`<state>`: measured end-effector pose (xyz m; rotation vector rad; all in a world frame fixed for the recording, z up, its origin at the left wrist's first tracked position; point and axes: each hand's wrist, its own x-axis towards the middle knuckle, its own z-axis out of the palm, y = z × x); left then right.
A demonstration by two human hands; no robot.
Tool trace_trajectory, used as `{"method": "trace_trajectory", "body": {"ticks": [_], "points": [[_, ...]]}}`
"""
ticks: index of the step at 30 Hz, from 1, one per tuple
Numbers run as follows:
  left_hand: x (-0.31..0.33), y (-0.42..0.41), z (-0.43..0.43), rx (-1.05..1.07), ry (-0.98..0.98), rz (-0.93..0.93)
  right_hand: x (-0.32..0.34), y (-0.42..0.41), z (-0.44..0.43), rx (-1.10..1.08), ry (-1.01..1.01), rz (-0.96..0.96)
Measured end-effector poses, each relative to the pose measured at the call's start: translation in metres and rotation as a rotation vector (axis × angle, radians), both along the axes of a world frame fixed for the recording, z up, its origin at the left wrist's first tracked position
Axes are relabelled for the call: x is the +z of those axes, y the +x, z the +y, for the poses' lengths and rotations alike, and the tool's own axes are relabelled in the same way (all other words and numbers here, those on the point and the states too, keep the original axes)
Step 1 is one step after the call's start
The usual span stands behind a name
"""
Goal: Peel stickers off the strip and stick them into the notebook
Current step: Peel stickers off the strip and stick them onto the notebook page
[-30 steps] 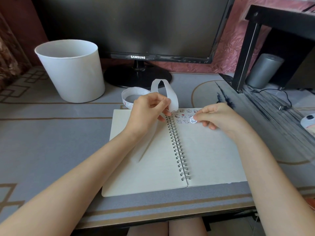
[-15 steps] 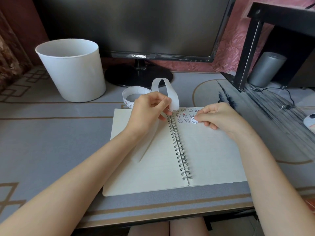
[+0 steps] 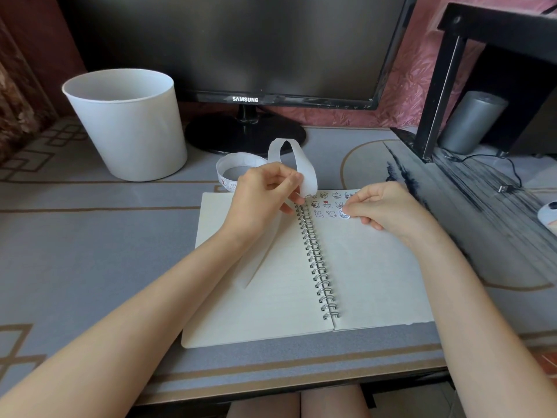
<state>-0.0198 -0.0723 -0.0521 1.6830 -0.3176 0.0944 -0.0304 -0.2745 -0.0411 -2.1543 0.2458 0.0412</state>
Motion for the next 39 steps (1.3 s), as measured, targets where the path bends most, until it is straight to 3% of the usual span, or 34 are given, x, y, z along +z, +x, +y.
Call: {"method": "trace_trajectory", "body": {"ticks": [14, 28, 32, 39], "points": [[0.0013, -0.0015, -0.0004, -0.005, -0.019, 0.003, -0.0072, 0.0026, 0.0001, -0.043, -0.079, -0.072], [0.0012, -0.002, -0.0004, -0.013, -0.021, 0.003, -0.0042, 0.0083, -0.0041, 0.002, -0.083, 0.023], [0.0006, -0.0024, -0.0011, -0.015, -0.014, 0.0, -0.0043, 0.0038, -0.0024, -0.006, -0.036, -0.015], [0.0007, -0.0019, -0.0011, -0.012, -0.008, 0.006, -0.0107, 0.0037, 0.0004, -0.037, -0.138, -0.122]]}}
